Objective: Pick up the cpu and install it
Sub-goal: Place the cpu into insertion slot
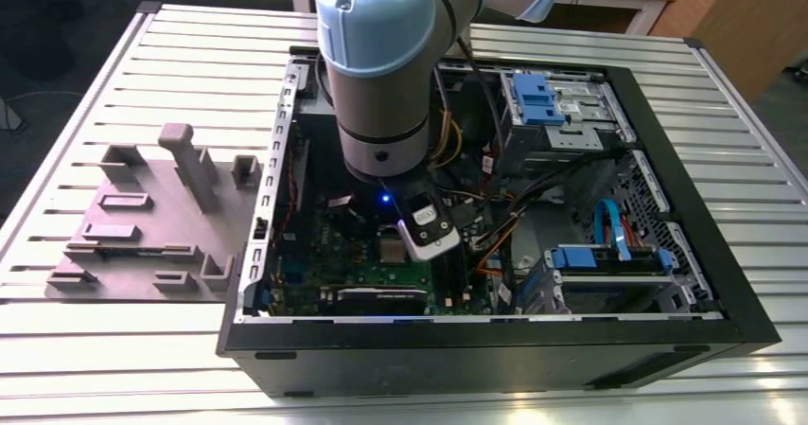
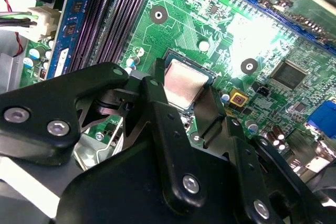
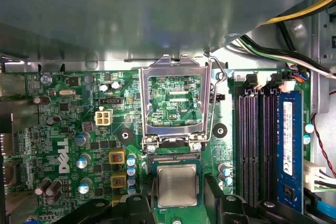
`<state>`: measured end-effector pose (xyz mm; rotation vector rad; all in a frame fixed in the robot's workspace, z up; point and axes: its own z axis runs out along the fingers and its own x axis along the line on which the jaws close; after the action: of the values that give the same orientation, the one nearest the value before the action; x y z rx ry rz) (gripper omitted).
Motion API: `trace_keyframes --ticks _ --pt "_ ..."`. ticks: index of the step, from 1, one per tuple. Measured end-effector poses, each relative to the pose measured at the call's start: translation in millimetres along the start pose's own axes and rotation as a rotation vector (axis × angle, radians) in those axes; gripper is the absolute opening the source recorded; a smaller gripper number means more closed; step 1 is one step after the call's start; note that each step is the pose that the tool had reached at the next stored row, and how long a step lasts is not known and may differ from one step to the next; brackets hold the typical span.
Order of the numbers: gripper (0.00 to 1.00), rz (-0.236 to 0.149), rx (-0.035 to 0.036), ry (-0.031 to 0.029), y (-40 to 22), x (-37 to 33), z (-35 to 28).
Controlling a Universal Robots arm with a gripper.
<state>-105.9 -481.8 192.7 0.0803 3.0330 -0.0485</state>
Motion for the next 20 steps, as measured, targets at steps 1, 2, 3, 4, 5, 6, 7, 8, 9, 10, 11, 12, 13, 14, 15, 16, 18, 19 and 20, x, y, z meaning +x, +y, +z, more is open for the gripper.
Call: trace_keyframes --ticks 1,2,3,4,5,6,7,8,9,10,11,12,13,14,15,16,18,19,20 --pt "0.49 0.0 -0.0001 0.0 0.0 0.0 0.2" --pt "0.49 0.0 -0.0004 -0.0002 0.1 0.1 0.7" --pt "0.49 0.0 -0.0003 -0.0002 0.1 0.1 0.9" --pt "0.49 0.0 -0.0002 -0.0001 0.1 0.1 0.9" --pt "0.49 0.0 0.0 0.0 0.0 0.1 0.8" --pt "0.49 0.0 0.0 0.0 0.0 0.1 0.9" --pt "0.49 0.0 -0.0001 0.0 0.1 0.1 1.0" --pt "0.49 0.0 -0.0002 -0.0001 0.1 0.1 1.1" --pt "0.49 0.0 -0.0001 0.0 0.1 0.1 1.1" --pt "0.49 0.0 -0.0001 0.0 0.1 0.1 1.1" --pt "0.49 0.0 -0.0002 0.0 0.1 0.1 1.2" --pt "0.48 0.0 0.0001 0.0001 0.0 0.1 1.2" --pt "0.42 0.0 0.0004 0.0002 0.0 0.2 1.1" --pt "0.42 0.0 0.0003 0.0002 0.0 0.2 1.2" --pt "0.39 0.0 0.0002 0.0001 0.0 0.2 1.3" --pt "0.39 0.0 0.0 0.0001 0.0 0.2 1.4" --pt "0.39 0.0 0.0 0.0 0.1 0.2 1.5" --pt "0.39 0.0 0.0 0.0 0.1 0.2 1.6" --pt "0.39 0.0 0.0 0.0 0.0 0.2 1.6"
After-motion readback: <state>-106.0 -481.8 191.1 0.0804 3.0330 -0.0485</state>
